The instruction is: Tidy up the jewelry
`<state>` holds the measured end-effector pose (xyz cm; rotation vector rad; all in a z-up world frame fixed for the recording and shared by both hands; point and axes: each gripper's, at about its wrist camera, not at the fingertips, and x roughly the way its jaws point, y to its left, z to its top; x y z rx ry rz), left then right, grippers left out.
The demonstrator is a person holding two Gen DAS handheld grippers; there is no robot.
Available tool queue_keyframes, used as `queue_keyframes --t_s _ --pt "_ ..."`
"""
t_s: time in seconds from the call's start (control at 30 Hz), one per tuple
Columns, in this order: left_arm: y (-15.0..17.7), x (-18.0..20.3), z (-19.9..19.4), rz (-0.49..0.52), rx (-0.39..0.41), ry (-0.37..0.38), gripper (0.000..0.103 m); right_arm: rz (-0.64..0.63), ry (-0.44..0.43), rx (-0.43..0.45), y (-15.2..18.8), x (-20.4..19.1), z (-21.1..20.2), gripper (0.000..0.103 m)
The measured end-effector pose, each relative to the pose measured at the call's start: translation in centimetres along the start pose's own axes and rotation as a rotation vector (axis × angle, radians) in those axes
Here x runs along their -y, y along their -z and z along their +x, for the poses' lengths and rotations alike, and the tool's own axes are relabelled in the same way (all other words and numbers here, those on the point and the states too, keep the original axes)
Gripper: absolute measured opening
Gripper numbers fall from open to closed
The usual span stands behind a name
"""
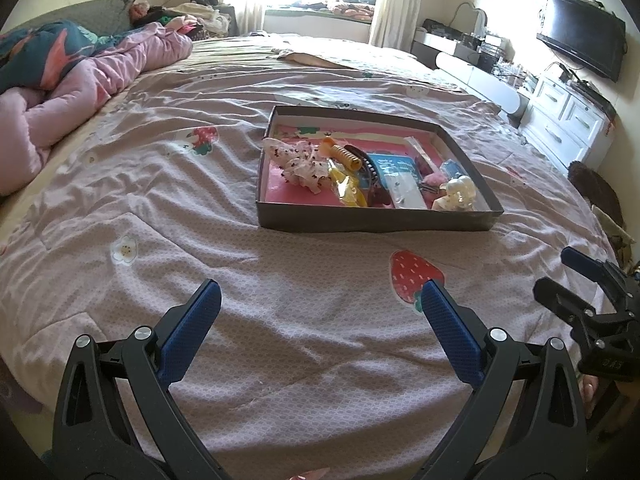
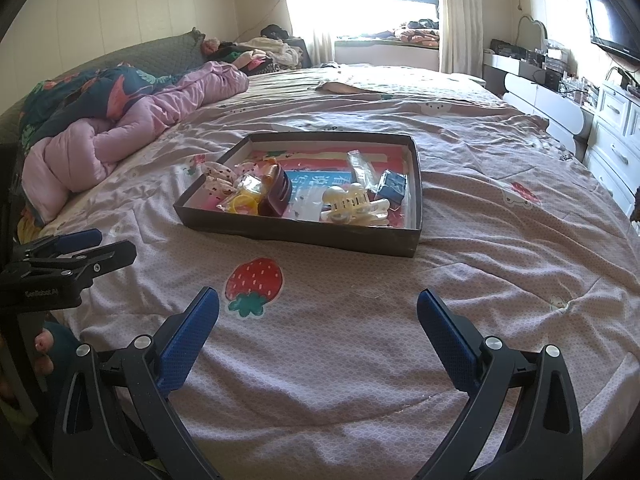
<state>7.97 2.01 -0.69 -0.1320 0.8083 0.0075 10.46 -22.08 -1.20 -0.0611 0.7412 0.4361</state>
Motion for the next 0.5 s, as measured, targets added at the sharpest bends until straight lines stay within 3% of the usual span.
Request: queue_keyframes --t_s 0.3,0.4,0.5 --pt "-0.5 -1.2 0.5 -0.034 0.005 -0.021 0.092 0.02 0.02 -0.002 0.1 0.9 0.3 0.097" --pt "-1.5 -3.3 1.6 -0.065 -0.005 -0.065 0.092 0.054 0.06 0.002 -0.5 2.9 1.0 0.097" --pt "-2.9 -6.6 2.8 -0.109 -0.009 -0.136 0.092 0.123 0.163 0.003 -1.7 7.7 2.5 0.096"
